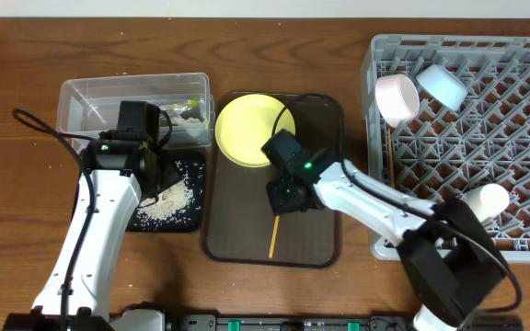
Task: Sort waste into correct bins and load items into the dishwasher rack
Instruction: 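Return the right gripper to the tray and grasp the second chopstick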
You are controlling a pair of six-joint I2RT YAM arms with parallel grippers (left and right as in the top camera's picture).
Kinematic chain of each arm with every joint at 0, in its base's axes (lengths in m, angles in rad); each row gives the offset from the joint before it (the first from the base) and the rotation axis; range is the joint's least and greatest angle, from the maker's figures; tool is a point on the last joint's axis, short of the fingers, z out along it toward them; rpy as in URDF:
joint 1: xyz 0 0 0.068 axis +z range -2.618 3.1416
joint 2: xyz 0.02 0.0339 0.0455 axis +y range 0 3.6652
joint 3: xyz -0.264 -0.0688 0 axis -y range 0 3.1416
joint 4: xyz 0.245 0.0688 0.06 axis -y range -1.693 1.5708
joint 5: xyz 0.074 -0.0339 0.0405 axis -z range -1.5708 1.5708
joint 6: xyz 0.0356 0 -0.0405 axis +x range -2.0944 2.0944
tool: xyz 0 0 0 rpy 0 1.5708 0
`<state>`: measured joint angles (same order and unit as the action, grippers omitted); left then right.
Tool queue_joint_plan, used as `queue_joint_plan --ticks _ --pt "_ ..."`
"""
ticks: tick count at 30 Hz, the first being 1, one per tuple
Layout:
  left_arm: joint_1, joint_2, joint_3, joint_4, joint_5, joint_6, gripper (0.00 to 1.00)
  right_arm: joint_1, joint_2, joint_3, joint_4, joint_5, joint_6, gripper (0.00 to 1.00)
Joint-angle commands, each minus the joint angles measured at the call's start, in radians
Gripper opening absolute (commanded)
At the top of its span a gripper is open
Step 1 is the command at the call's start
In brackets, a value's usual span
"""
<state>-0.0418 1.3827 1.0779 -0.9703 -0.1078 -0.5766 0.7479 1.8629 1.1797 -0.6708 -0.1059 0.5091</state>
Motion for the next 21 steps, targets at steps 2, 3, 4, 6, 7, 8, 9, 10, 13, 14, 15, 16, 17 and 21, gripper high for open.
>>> queue_joint_plan --ticks 2,3,4,6,7,8,9,10,13,14,15,16,17,21 --pt "0.004 -0.008 0.006 -0.006 -0.005 -0.009 0.69 0.013 0.035 0.011 0.002 0.072 0.068 0.50" --pt "0.004 -0.008 0.006 -0.006 -0.005 -0.009 0.69 0.013 0.038 0.010 0.002 0.073 0.069 0.50" --pt "0.004 -0.008 0.006 -0.006 -0.005 -0.009 0.69 0.013 0.043 0.010 0.002 0.073 0.071 0.50" --pt "0.004 -0.008 0.006 -0.006 -0.005 -0.008 0.69 0.013 0.047 0.010 0.000 0.072 0.071 0.49" --pt "0.004 -0.008 0.006 -0.006 -0.005 -0.008 0.69 0.014 0.050 0.010 -0.001 0.073 0.074 0.49" --pt "0.004 -0.008 0.006 -0.006 -0.006 -0.008 0.69 0.016 0.052 0.010 -0.002 0.077 0.082 0.49" --pt "0.004 -0.008 0.006 -0.006 -0.005 -0.009 0.69 0.017 0.052 0.010 -0.002 0.080 0.090 0.49" --pt "0.004 -0.008 0.006 -0.006 -0.005 -0.009 0.69 0.017 0.053 0.010 -0.001 0.079 0.090 0.49" --pt "0.004 -0.008 0.006 -0.006 -0.005 -0.008 0.69 0.019 0.052 0.010 0.010 0.071 0.090 0.49" --pt "0.004 -0.008 0.006 -0.006 -0.005 -0.009 0.69 0.021 0.052 0.010 0.009 0.071 0.101 0.50" --pt "0.004 -0.008 0.006 -0.006 -0.005 -0.008 0.69 0.024 0.052 0.010 0.007 0.071 0.109 0.49" --pt "0.004 -0.008 0.006 -0.006 -0.005 -0.008 0.69 0.026 0.052 0.010 0.005 0.072 0.119 0.49" --pt "0.004 -0.008 0.006 -0.006 -0.005 -0.009 0.69 0.031 0.053 0.010 0.003 0.072 0.125 0.49" --pt "0.004 -0.008 0.006 -0.006 -0.005 -0.009 0.69 0.052 0.055 0.010 0.002 0.112 0.127 0.47"
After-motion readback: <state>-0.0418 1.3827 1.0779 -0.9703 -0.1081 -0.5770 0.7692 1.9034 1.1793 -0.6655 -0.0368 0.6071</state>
